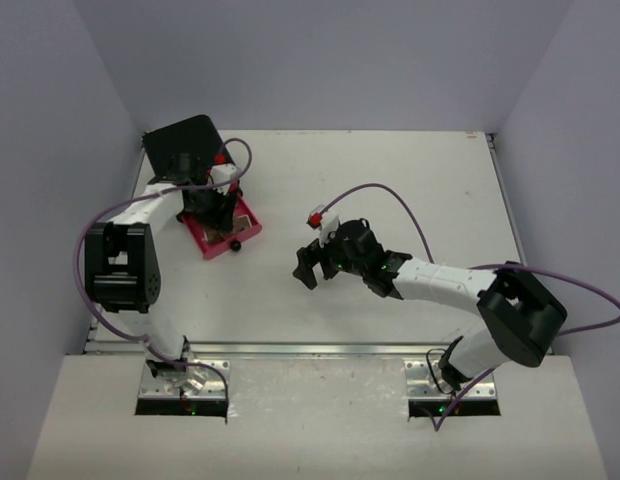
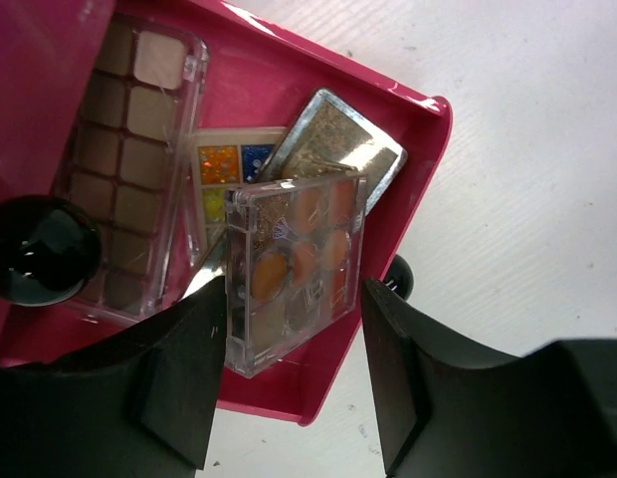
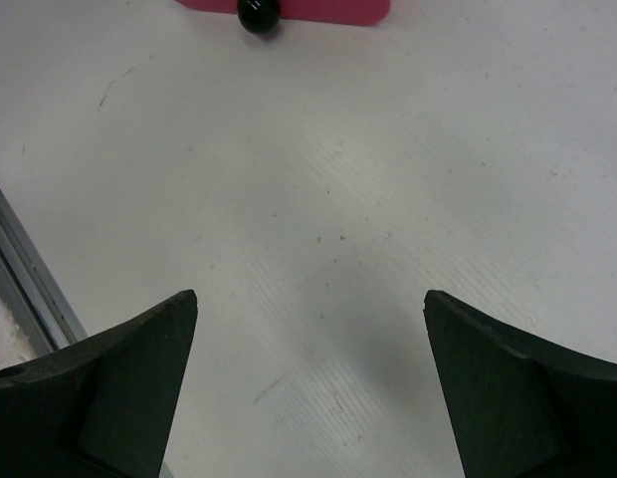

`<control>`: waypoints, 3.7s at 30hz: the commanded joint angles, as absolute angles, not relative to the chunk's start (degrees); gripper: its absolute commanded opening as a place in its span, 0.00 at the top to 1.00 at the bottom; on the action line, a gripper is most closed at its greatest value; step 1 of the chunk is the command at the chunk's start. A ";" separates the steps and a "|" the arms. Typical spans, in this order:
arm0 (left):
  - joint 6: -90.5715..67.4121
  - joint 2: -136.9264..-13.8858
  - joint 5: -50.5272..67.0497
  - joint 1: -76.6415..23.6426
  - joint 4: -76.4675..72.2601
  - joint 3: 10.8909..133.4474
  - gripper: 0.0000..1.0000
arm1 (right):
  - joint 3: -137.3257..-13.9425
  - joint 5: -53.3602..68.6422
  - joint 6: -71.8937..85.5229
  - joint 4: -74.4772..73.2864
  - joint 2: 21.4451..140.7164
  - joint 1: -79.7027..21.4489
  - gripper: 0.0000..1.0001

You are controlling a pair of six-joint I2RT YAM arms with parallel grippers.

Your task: Organize the makeup

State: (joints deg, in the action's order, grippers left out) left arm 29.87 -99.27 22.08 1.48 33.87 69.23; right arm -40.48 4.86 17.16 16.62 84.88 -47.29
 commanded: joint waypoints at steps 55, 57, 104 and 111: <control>8.44 -112.01 -2.45 12.19 19.65 100.19 0.34 | -100.04 -22.04 28.06 8.77 140.39 -60.71 0.52; 8.44 -112.01 -1.55 12.88 18.88 98.79 0.35 | -101.84 -26.36 28.19 8.21 141.36 -60.57 0.58; 10.46 -113.38 7.25 15.12 11.61 86.03 0.39 | -120.85 -22.88 31.75 44.00 158.90 -51.93 0.64; 10.24 -113.91 9.76 15.12 12.79 88.65 0.39 | -99.28 -19.07 26.59 53.91 144.20 -52.80 0.59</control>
